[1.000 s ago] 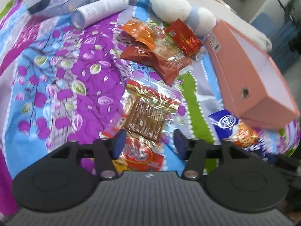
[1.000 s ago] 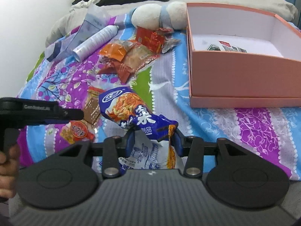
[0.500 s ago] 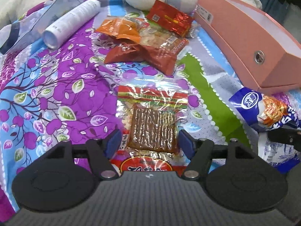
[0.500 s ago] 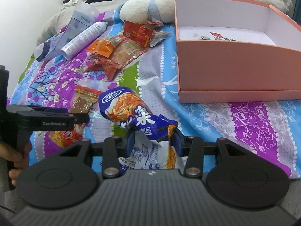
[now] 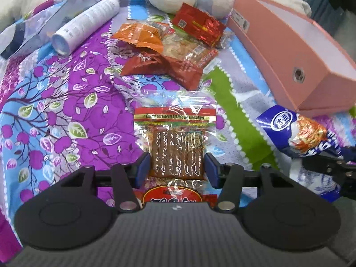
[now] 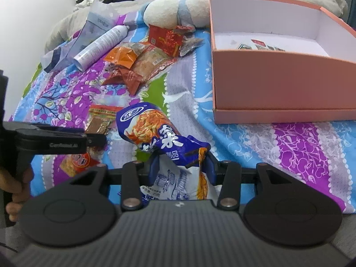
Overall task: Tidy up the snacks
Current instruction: 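Carry the stick packet with the left tool while the right tool carries the blue bag over the pink box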
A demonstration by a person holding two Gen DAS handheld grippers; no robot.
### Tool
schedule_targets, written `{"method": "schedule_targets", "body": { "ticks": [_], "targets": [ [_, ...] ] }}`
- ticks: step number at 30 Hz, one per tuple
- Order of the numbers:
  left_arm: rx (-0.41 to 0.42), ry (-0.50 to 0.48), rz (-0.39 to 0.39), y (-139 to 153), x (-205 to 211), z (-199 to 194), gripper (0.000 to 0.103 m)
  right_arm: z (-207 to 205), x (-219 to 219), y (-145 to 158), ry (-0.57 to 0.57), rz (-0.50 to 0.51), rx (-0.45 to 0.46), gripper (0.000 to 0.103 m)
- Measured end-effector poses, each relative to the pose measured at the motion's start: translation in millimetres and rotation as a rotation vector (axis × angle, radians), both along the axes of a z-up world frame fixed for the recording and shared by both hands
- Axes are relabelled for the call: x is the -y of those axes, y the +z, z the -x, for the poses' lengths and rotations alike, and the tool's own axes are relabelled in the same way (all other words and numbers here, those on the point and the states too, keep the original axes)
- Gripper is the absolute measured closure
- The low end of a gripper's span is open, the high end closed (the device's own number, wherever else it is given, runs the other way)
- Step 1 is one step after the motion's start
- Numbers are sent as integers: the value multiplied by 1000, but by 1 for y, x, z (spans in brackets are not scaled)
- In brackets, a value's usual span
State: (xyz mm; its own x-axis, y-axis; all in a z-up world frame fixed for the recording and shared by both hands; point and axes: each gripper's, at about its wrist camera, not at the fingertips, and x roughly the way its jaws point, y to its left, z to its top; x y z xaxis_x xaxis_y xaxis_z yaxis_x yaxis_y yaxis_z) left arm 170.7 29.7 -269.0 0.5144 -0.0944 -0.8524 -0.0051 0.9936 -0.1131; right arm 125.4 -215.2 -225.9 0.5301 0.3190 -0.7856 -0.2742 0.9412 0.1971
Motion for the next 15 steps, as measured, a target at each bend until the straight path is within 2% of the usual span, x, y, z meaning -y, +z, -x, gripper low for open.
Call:
{"method": "schedule_targets", "body": {
  "ticks": [8,15],
  "targets": [
    [51,77,84,42,-3,11,45,1,2,22,-6,-15,52,57],
    [154,66,113,95,10,9,45,0,8,56,-19,-33,133,57]
  ]
}}
